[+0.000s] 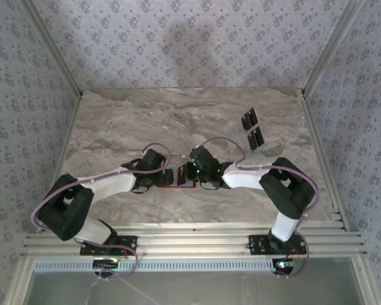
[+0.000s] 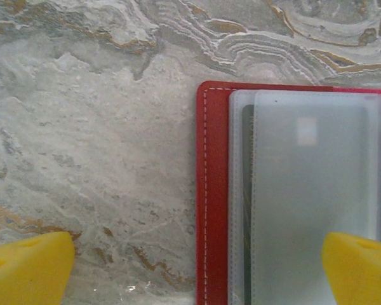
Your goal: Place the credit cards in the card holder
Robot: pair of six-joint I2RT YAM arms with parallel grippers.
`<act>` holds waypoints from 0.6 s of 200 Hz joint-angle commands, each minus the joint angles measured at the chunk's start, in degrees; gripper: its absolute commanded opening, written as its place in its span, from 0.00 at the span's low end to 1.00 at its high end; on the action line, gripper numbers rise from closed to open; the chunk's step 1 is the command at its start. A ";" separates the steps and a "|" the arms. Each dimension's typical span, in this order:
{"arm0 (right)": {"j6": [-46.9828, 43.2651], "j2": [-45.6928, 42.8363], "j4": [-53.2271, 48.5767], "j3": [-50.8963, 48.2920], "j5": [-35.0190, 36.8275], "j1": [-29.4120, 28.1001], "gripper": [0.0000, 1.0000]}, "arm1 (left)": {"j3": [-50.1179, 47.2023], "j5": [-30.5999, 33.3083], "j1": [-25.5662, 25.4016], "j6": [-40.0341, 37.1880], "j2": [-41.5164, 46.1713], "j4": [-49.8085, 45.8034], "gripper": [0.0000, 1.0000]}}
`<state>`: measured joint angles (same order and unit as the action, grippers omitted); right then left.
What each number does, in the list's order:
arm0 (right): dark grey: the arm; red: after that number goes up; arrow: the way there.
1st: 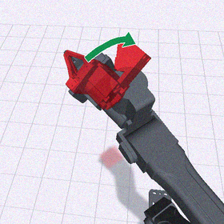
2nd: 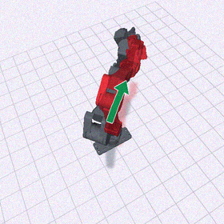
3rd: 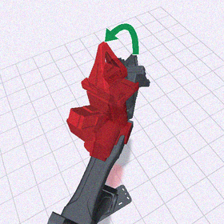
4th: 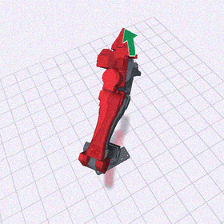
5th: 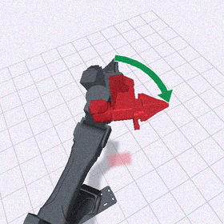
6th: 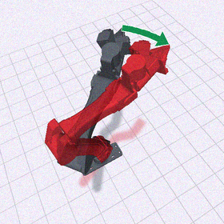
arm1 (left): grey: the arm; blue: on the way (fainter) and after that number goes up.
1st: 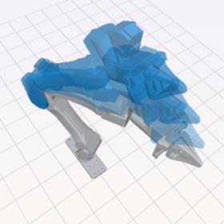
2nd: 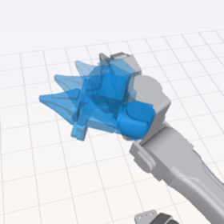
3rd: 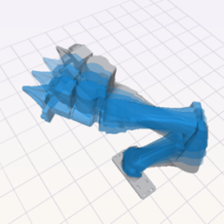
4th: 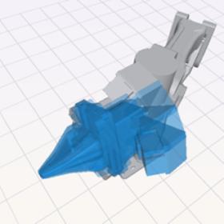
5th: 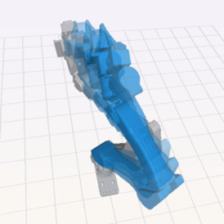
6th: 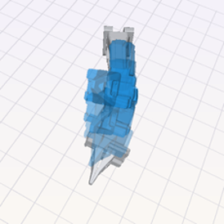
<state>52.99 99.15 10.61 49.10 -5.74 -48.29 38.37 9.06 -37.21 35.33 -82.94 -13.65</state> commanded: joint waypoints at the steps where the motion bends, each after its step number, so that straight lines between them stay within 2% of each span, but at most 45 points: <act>1: 0.44 0.73 -1.60 -1.54 1.55 0.56 0.00 | -0.69 3.30 0.29 1.52 -0.02 -2.72 1.00; 72: 0.60 0.09 -1.60 -2.60 0.79 1.62 0.00 | -1.76 5.79 0.59 4.64 0.16 -6.04 1.00; 120: 0.99 -1.66 4.00 -3.02 -3.29 2.51 0.00 | -2.58 5.38 0.64 5.80 0.48 -5.84 1.00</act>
<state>53.21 99.04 13.26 47.37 -7.92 -46.65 37.63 12.45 -37.08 39.81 -82.91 -15.44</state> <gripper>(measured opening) 0.058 0.997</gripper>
